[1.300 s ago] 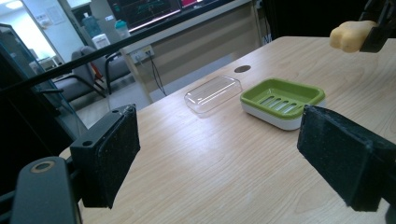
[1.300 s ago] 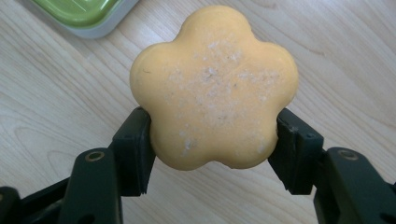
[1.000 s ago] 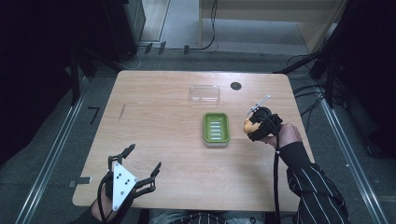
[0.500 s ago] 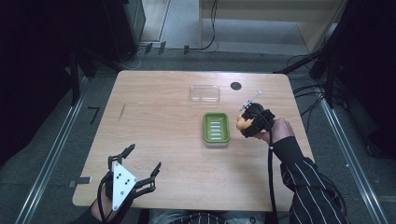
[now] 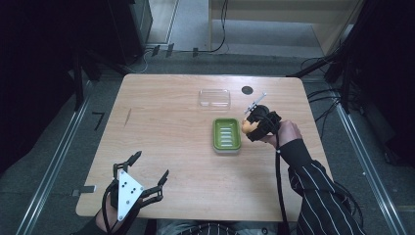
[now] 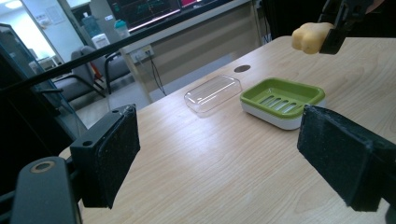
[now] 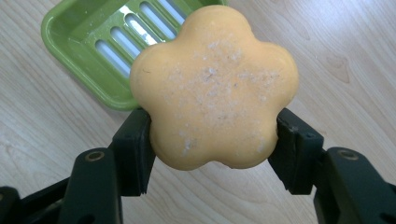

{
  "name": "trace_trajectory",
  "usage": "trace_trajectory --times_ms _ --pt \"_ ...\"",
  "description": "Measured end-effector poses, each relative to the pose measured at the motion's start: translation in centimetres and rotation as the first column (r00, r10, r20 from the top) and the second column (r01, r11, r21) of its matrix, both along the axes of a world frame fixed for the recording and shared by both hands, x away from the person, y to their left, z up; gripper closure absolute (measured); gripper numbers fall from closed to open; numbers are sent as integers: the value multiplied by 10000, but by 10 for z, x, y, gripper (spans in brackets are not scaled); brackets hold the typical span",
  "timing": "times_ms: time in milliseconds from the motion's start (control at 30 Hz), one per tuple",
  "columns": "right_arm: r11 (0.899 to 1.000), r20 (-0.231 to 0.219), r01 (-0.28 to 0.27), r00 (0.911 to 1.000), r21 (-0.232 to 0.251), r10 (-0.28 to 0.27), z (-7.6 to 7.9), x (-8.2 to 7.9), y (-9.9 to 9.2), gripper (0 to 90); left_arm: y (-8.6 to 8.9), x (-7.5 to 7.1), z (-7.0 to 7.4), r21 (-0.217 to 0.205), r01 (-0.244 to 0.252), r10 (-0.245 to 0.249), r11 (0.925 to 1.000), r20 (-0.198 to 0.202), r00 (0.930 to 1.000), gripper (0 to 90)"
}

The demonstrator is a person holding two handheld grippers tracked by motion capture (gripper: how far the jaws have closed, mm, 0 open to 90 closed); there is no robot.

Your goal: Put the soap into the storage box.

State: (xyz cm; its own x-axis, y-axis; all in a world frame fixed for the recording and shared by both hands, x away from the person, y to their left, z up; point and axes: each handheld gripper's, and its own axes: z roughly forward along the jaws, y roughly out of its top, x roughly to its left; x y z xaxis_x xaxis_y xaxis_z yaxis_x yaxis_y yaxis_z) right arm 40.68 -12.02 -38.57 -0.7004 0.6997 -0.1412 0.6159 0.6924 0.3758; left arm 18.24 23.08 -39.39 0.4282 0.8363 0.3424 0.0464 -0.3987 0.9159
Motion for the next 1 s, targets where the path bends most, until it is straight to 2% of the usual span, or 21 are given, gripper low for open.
trace_trajectory --times_ms 400,1000 --pt "9995 68 -316 9995 16 316 3 4 15 399 0 0 0 -24 -2 2 10000 4 10000 135" --pt "9979 213 -649 9977 50 648 6 6 28 399 -1 1 0 5 49 -49 10000 -9 10000 135"
